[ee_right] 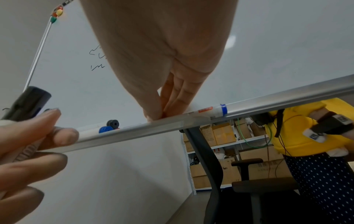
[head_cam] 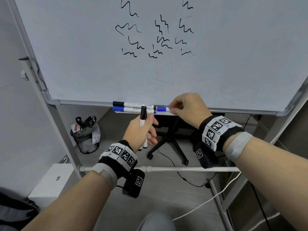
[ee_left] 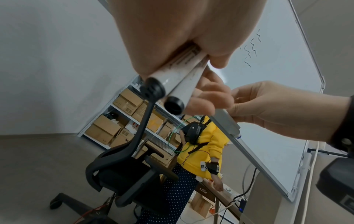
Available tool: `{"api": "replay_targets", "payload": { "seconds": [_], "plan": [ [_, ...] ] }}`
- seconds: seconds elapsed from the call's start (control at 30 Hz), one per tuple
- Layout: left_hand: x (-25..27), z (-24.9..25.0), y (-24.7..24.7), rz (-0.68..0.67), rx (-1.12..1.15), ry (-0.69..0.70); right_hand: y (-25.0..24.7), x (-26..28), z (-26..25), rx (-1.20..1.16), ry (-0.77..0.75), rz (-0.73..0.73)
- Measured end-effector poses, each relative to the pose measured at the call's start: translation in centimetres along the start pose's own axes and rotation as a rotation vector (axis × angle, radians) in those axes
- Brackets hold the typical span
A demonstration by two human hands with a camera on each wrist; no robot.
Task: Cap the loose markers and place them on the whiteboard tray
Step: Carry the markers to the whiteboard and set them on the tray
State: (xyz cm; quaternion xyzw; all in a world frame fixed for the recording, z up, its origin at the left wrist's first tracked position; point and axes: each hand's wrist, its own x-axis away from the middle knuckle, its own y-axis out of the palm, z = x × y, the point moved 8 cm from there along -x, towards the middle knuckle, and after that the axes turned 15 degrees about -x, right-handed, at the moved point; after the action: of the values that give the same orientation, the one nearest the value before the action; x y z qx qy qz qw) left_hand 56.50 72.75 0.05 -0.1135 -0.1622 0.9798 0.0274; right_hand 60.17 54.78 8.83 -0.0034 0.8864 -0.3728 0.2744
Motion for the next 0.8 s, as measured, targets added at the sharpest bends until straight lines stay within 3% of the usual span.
{"api": "replay_targets", "payload": {
  "seconds": [0.17, 0.37, 0.5, 0.6, 0.67, 0.73, 0.8],
  "plan": [
    [-0.2, 0.0, 1.3, -0.13, 0.109, -0.019, -0.3, 0.7, -1.5, -0.217, -0.022, 0.006],
    [0.4, 1.6, 2.7, -0.258, 0.066, 0.037, 1.2, 2.0, -3.5, -0.462, 0.025, -0.274],
    [0.7, 2.5, 3.3, -0.3, 0.133, 0.029, 1.3, 2.1, -4.1, -0.455, -0.013, -0.34],
    [0.8, 2.1, 3.2, -0.293, 0.163, 0.004, 0.3, 1.4, -3.7, -0.572, -0.006, -0.243],
    [0.8, 1.7, 2.9, -0.278, 0.139, -0.008, -1.4, 0.9, -3.5, -0.713, -0.02, -0.068],
    [0.7, 1.4, 2.5, -0.241, 0.099, -0.005, -3.2, 0.6, -3.1, -0.687, -0.08, 0.096],
    [0.4, 1.0, 1.9, -0.186, 0.053, 0.0, -3.8, 0.4, -2.8, -0.564, -0.116, 0.154]
  ]
}}
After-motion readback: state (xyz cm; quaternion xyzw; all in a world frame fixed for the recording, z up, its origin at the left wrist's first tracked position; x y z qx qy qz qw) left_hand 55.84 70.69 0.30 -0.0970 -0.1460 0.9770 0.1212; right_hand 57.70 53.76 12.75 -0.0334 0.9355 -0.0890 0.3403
